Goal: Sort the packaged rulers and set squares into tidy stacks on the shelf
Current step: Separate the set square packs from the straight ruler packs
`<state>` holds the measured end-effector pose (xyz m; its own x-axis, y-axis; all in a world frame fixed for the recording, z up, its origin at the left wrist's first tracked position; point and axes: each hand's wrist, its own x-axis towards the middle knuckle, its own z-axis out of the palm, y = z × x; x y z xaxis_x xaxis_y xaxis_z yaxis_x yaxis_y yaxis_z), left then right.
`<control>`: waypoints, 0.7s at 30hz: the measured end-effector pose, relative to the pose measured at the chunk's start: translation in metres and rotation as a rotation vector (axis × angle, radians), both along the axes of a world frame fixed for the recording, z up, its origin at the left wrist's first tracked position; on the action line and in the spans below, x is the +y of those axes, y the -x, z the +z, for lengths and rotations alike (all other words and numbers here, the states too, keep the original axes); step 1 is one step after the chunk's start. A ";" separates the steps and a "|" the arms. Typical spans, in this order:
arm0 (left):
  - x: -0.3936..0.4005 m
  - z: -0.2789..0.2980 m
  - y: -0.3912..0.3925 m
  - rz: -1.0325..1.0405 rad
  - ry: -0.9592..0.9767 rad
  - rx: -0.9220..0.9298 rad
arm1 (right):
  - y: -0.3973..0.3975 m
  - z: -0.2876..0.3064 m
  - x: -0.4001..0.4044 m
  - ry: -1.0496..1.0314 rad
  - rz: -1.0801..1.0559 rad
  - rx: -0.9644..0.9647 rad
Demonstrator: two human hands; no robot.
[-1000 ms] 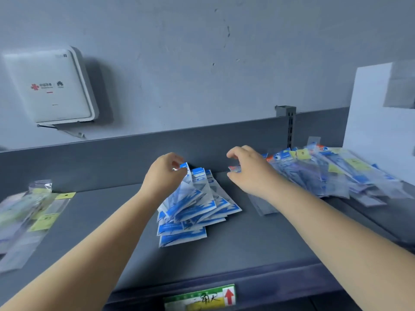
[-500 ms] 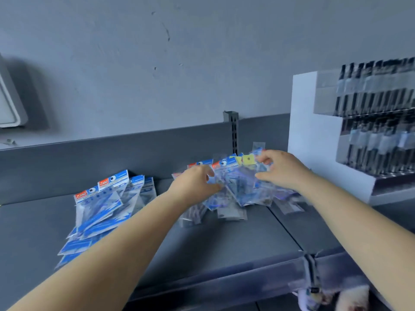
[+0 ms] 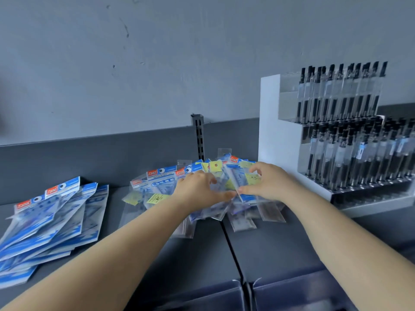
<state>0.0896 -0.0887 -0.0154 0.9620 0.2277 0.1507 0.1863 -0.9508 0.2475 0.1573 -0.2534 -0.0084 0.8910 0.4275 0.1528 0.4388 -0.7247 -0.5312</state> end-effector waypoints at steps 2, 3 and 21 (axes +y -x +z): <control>-0.008 -0.002 -0.003 -0.015 -0.039 -0.020 | -0.002 -0.001 0.000 -0.027 -0.001 0.019; -0.009 -0.003 -0.003 -0.021 -0.035 -0.035 | -0.002 -0.002 0.000 -0.046 -0.003 0.025; -0.007 -0.004 -0.008 -0.026 0.428 -0.044 | -0.005 -0.003 0.001 -0.439 0.013 0.115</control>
